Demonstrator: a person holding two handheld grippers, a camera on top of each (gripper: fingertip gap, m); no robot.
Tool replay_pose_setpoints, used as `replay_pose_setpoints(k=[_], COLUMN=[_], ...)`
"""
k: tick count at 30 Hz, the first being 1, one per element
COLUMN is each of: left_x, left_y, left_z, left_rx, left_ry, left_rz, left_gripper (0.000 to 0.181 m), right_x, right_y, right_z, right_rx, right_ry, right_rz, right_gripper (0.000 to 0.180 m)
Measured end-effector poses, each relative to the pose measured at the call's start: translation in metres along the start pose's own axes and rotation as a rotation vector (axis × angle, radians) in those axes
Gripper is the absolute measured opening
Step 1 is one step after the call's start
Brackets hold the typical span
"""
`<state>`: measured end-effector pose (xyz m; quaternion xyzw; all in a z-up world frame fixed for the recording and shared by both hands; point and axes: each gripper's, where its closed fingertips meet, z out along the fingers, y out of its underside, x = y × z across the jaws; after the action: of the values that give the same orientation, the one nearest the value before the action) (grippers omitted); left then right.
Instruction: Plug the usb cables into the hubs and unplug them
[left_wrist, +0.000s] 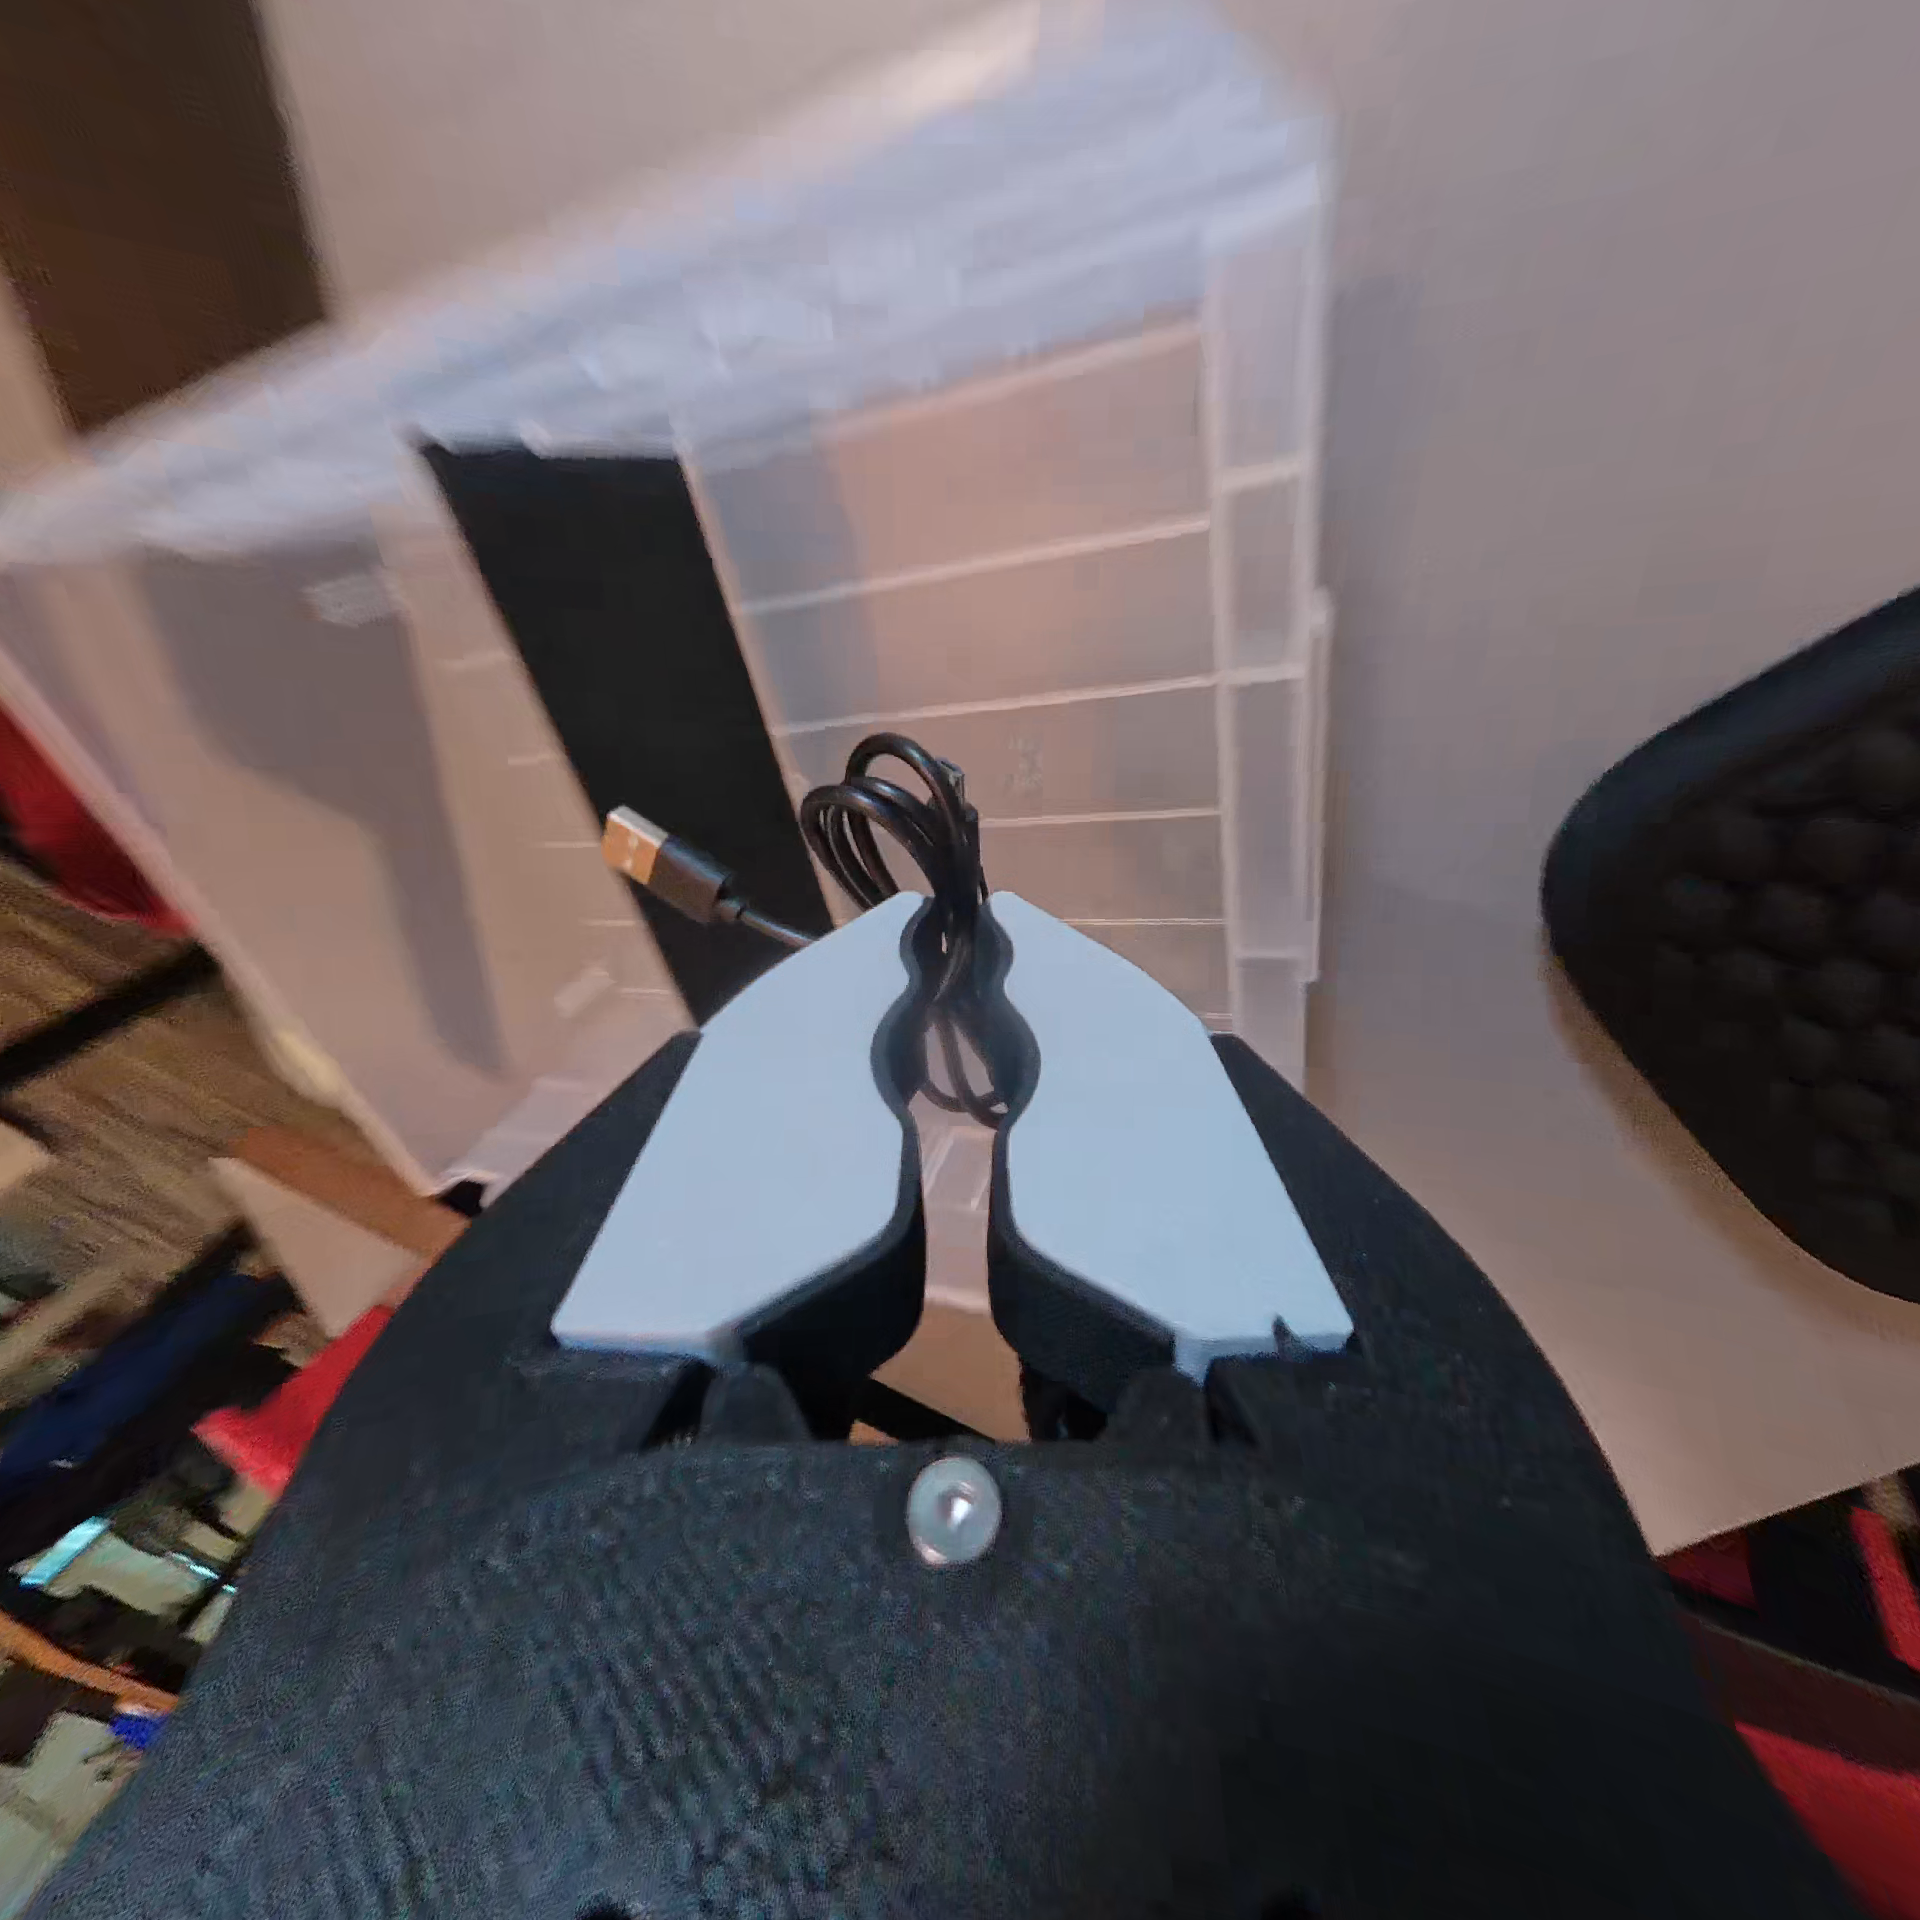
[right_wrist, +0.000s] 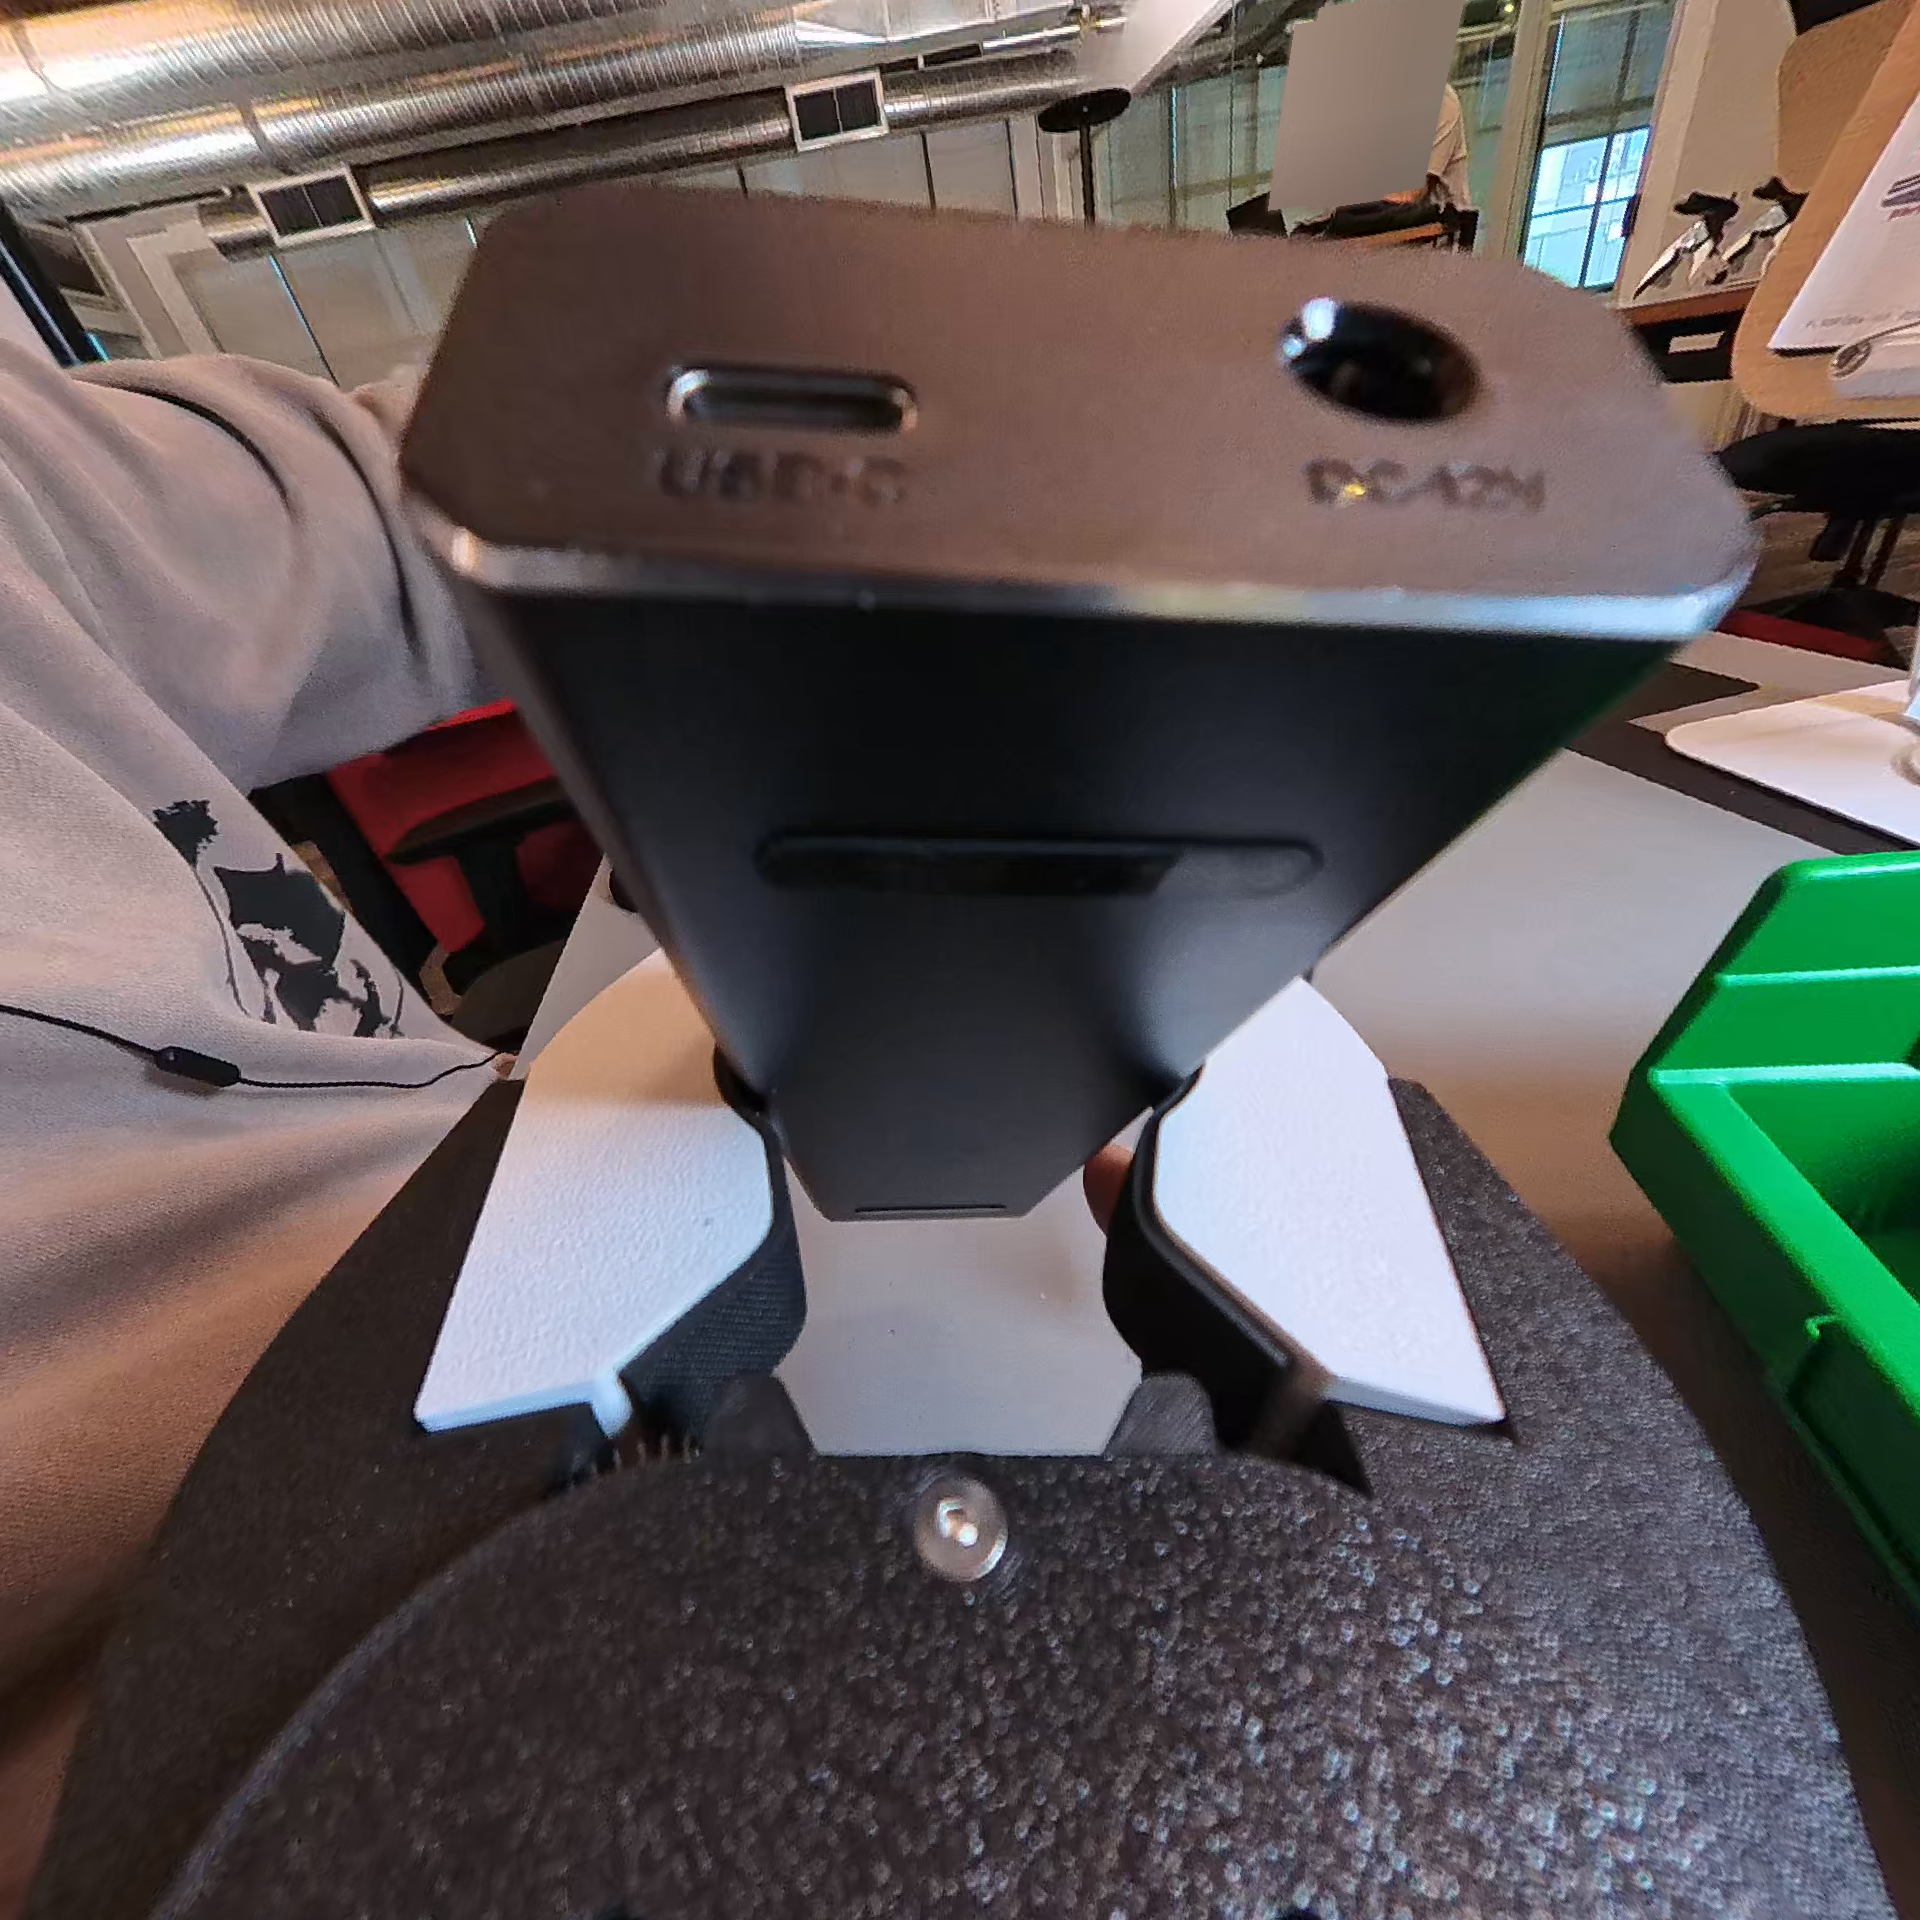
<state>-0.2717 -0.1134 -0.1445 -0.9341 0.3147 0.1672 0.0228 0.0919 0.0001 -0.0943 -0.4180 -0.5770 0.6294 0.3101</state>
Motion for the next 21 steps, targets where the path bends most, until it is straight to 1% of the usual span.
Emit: replay_pose_setpoints(k=[2,4,5,7,9,10,12,14,17,19,21], left_x=[0.005,0.024,0.040,0.080,0.122,0.143,0.174,0.190,0.202,0.205,0.208], left_y=[-0.020,-0.044,-0.056,-0.079,-0.097,-0.103,-0.115,-0.128,-0.151,-0.168,-0.186], left_z=[-0.041,-0.077,-0.089,-0.102,-0.100,-0.095,-0.086,-0.076,-0.059,-0.051,-0.048], left_rx=[0.083,0.172,0.216,0.293,0.348,0.367,0.416,0.485,0.586,0.650,0.709], left_ry=[-0.087,-0.145,-0.149,-0.123,-0.067,-0.015,0.094,0.164,0.250,0.280,0.289], left_rz=[0.063,0.151,0.202,0.316,0.415,0.442,0.435,0.383,0.233,0.147,0.102], left_gripper=[0.007,0.007,0.007,0.008,0.010,0.013,0.016,0.016,0.018,0.019,0.019], right_x=[0.000,-0.001,-0.001,-0.003,-0.003,-0.003,-0.002,0.000,0.002,0.002,0.004], right_y=[-0.001,-0.003,-0.004,-0.007,-0.009,-0.009,-0.009,-0.008,-0.009,-0.011,-0.013], right_z=[0.000,-0.001,-0.001,-0.002,-0.003,-0.003,-0.003,-0.004,-0.005,-0.007,-0.009], right_rx=[0.004,0.011,0.016,0.023,0.028,0.028,0.027,0.026,0.024,0.030,0.038], right_ry=[0.001,0.000,0.000,0.001,0.006,0.009,0.019,0.028,0.040,0.046,0.050], right_rz=[-0.002,-0.004,-0.007,-0.016,-0.026,-0.029,-0.030,-0.028,-0.039,-0.046,-0.046], right_gripper=[0.072,0.072,0.072,0.072,0.072,0.072,0.072,0.072,0.072,0.072,0.072])
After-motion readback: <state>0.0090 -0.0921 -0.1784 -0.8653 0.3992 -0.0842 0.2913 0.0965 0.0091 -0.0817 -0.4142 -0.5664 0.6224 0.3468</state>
